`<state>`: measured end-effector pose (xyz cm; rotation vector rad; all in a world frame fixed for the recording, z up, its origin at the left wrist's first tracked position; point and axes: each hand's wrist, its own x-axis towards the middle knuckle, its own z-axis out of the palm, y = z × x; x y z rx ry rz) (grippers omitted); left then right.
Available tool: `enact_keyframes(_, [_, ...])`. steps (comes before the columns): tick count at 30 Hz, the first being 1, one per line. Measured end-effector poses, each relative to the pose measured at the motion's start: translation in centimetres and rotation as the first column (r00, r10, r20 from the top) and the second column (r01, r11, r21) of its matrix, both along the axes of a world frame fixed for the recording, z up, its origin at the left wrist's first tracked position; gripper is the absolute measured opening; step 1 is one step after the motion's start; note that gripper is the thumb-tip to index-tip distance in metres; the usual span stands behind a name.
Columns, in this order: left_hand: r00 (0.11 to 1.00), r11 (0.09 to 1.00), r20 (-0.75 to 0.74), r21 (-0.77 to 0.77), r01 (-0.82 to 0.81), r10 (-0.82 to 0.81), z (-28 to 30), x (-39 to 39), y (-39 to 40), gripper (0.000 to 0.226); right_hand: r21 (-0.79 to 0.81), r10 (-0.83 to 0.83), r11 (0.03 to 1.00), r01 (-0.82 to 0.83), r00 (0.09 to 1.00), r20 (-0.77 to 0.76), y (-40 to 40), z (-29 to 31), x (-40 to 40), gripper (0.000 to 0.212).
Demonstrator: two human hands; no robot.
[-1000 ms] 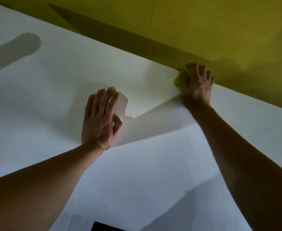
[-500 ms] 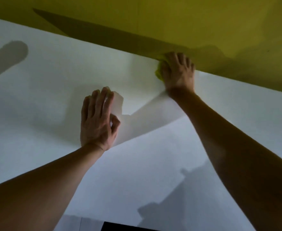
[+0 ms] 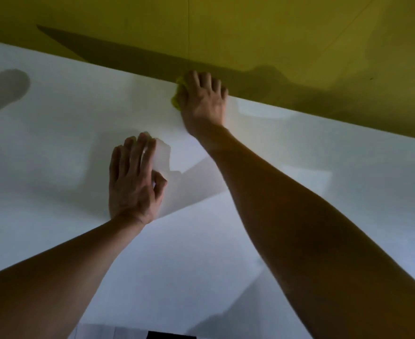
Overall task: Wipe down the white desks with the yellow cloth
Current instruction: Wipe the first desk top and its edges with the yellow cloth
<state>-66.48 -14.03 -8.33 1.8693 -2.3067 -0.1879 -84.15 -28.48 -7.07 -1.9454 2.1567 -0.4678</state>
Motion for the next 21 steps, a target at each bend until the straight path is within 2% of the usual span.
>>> enact_keyframes(2, [1.000,1.000,-0.005,0.002,0.008,-0.008,0.0,0.1,0.0,0.071,-0.006,0.038,0.999,-0.038,0.999,-0.013,0.1,0.2,0.3,0.040])
enact_keyframes(5, [1.000,1.000,-0.003,-0.007,0.026,-0.026,0.3,0.0,0.1,0.070,0.008,0.086,0.996,-0.086,0.996,-0.003,1.0,0.1,-3.3,0.042])
enact_keyframes(10, [0.999,1.000,0.036,-0.011,-0.012,0.012,0.6,-1.2,0.4,0.069,-0.046,-0.072,0.996,0.071,0.997,-0.012,5.5,-0.6,-15.9,0.050])
enact_keyframes(14, [0.989,0.989,0.023,-0.010,-0.149,0.149,0.9,-4.6,0.3,0.067,0.001,-0.079,0.997,0.079,0.996,-0.040,8.7,0.0,-25.7,0.046])
enact_keyframes(15, [0.992,0.991,0.007,-0.012,-0.130,0.130,0.9,-6.4,0.6,0.067,-0.006,-0.074,0.997,0.074,0.997,-0.035,9.0,0.1,-26.7,0.045])
enact_keyframes(18, [0.995,0.997,-0.071,-0.018,0.072,-0.073,0.5,-13.7,2.2,0.067,-0.022,-0.087,0.996,0.086,0.995,-0.040,9.1,-0.2,-27.1,0.045])
enact_keyframes(21, [0.979,0.984,-0.116,0.027,0.175,-0.171,0.3,-20.4,4.5,0.069,-0.008,-0.018,1.000,0.017,1.000,-0.017,7.7,-0.1,-23.9,0.046])
